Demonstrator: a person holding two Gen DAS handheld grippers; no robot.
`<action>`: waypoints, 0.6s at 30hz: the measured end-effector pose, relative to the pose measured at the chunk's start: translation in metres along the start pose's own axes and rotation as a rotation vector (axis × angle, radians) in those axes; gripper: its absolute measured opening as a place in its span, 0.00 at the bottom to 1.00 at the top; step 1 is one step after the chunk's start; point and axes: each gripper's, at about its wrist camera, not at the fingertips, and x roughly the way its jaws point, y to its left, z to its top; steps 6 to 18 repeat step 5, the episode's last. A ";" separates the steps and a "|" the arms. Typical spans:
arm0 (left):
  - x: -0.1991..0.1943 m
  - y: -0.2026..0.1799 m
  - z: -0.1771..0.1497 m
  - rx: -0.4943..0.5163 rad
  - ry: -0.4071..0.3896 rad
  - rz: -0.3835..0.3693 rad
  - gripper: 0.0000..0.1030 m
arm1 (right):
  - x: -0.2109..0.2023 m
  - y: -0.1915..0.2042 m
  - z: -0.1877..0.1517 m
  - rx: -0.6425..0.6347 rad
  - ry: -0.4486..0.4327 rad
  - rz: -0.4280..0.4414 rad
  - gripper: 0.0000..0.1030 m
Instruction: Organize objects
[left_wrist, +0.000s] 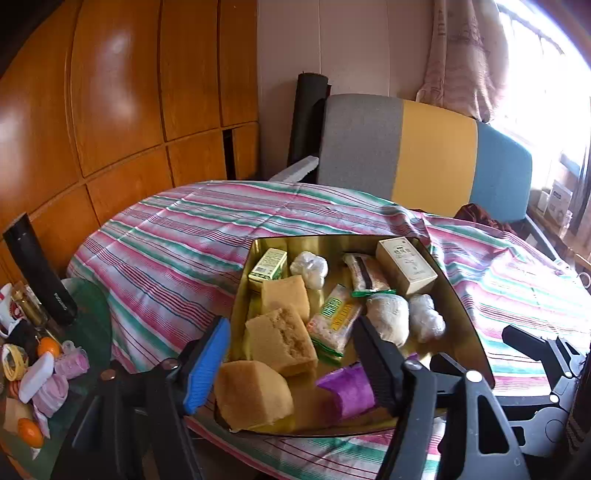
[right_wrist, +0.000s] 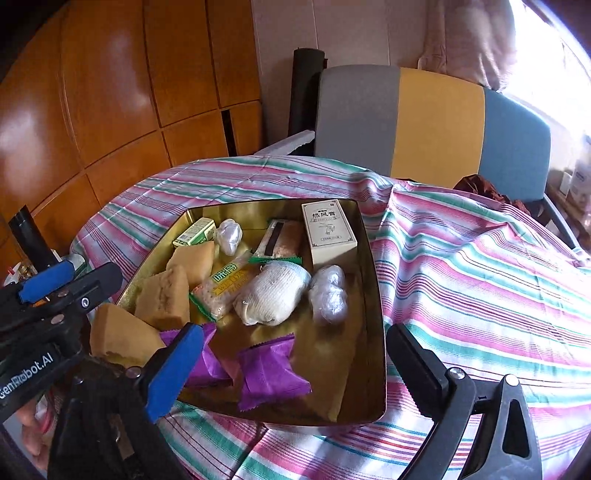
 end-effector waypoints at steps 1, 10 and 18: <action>-0.001 0.000 0.000 0.001 -0.005 0.003 0.63 | 0.001 0.001 0.000 -0.003 0.002 0.000 0.97; 0.000 0.003 0.002 -0.007 0.001 -0.010 0.62 | 0.003 0.002 0.000 -0.006 0.009 0.000 0.97; 0.000 0.003 0.002 -0.007 0.001 -0.010 0.62 | 0.003 0.002 0.000 -0.006 0.009 0.000 0.97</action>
